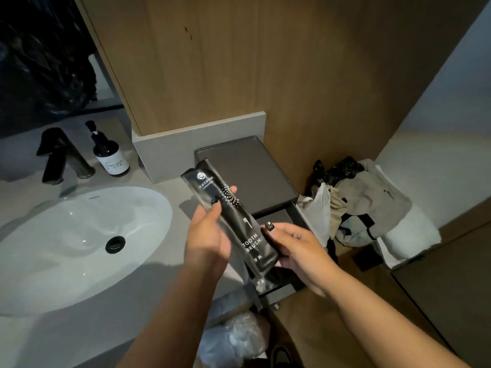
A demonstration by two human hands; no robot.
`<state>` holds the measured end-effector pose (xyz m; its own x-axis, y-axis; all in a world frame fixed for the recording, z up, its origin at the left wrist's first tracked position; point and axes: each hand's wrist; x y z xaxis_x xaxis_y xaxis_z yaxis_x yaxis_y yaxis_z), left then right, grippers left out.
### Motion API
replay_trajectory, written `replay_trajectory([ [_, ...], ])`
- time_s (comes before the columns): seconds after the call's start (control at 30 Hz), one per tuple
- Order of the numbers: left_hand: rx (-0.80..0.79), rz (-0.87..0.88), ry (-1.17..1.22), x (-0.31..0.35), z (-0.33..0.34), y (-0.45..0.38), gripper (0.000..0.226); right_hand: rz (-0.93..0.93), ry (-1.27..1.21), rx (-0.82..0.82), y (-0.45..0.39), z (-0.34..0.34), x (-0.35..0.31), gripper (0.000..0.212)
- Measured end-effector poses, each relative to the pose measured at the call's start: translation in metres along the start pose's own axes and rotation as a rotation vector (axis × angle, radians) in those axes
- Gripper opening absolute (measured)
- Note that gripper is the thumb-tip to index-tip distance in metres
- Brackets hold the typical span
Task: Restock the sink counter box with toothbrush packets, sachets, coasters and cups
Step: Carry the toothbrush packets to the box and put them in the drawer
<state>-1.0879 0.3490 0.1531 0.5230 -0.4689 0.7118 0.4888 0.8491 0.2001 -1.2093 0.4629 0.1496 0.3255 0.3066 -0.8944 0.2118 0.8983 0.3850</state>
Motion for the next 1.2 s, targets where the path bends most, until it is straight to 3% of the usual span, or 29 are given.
replay_trajectory([
  [0.13, -0.143, -0.080, -0.237, -0.002, 0.020, 0.004, 0.028, -0.103, 0.155, 0.066, 0.010, -0.003, 0.001, 0.023],
  [0.27, -0.154, -0.235, -0.571, 0.003, 0.020, -0.009, 0.016, -0.149, 0.190, 0.188, 0.025, -0.016, 0.004, 0.035],
  [0.47, -0.091, -0.268, -0.745, -0.013, 0.020, -0.019, 0.016, -0.211, 0.846, 0.400, 0.037, -0.010, 0.005, 0.073],
  [0.63, -0.149, -0.295, -0.757, -0.026, 0.028, -0.016, 0.019, -0.198, 1.005, 0.465, 0.046, -0.010, 0.007, 0.047],
  [0.73, -0.242, -0.324, -0.764, -0.030, 0.025, -0.013, 0.030, -0.047, 0.986, 0.485, 0.063, -0.026, -0.003, 0.033],
  [0.93, -0.061, 0.060, -1.187, -0.029, -0.012, -0.011, 0.026, 0.239, 1.016, 0.391, 0.070, -0.042, -0.018, 0.023],
  [1.1, -0.432, 0.435, -1.686, -0.035, -0.046, -0.002, 0.032, 0.215, 1.132, 0.360, 0.040, -0.026, -0.016, 0.031],
  [1.2, -0.596, 0.657, -1.835, -0.041, -0.063, -0.002, 0.031, 0.159, 1.214, 0.360, 0.015, -0.018, -0.007, 0.037],
])
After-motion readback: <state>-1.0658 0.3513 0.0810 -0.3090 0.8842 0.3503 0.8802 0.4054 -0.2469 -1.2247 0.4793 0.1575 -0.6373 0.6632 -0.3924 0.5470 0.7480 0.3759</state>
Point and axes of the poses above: each hand's wrist, its own y-axis away from the middle knuckle, its own z-axis out of the palm, x = y × z, and after that the axes turned 7 degrees about -x, right-handed
